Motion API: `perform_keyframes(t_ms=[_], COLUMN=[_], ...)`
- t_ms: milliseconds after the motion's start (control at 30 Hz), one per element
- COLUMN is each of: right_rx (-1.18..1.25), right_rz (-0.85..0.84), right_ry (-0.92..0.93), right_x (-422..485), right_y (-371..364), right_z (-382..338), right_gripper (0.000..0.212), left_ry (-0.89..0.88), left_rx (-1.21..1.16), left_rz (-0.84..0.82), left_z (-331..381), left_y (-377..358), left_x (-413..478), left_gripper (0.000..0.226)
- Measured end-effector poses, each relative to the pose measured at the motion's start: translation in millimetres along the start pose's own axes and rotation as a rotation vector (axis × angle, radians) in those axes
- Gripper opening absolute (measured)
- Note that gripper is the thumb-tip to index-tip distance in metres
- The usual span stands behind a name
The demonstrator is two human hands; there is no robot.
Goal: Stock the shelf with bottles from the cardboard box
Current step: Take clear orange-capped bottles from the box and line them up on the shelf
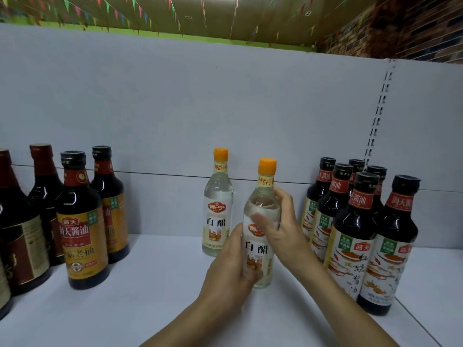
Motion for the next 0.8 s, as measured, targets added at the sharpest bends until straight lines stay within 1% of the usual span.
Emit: perform_keyframes(t_ms=[133, 200, 267, 333, 433, 533, 633, 733, 800], right_rx=[-0.05, -0.058, -0.055, -0.056, -0.056, -0.062, -0.068, -0.154, -0.233], right_rz=[-0.082, -0.075, -0.079, -0.094, -0.068, -0.059, -0.111, -0.131, -0.158], right_ry=[-0.06, -0.067, -0.083, -0.124, -0.205, -0.26, -0.285, -0.271, -0.256], right_x=[-2.3, 1.1, 2.7, 1.4, 0.5, -0.4, -4.4, -8.4, -11.4], right_y=[-3.1, -2.0, -0.6, -0.3, 1.0, -0.6, -5.8, -7.0, -7.9], right_z=[20.0, 26.4, 34.6, 45.0, 60.4, 68.5, 77.4, 88.7, 93.4], right_gripper=[0.079, 0.082, 0.086, 0.083, 0.073, 0.067, 0.055, 0.05, 0.05], left_ry=[-0.023, -0.014, -0.026, -0.02, 0.056, 0.12, 0.17, 0.232, 0.253], left_rx=[0.155, 0.177, 0.174, 0.173, 0.146, 0.106, 0.066, -0.014, -0.017], left_rz=[0.019, 0.075, 0.173, 0.277, 0.36, 0.359, 0.285, 0.213, 0.178], left_z=[-7.3, -8.2, -7.1, -8.5, -16.4, -26.3, -35.8, -45.0, -53.1], left_y=[5.6, 11.3, 19.9, 30.8, 43.6, 49.9, 48.2, 41.2, 36.8], left_x=[3.5, 4.6, 9.7, 18.2, 31.3, 42.1, 52.7, 57.4, 56.5], left_gripper=[0.082, 0.078, 0.069, 0.061, 0.065, 0.076, 0.084, 0.081, 0.076])
Point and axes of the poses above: each hand's wrist, its own x-axis towards the middle knuckle, its own y-axis out of the back of the hand, z = x × y, the point moved 5 cm from there along x, towards the middle knuckle, and after that the axes turned 11 degrees about z, right-handed, at the moved point
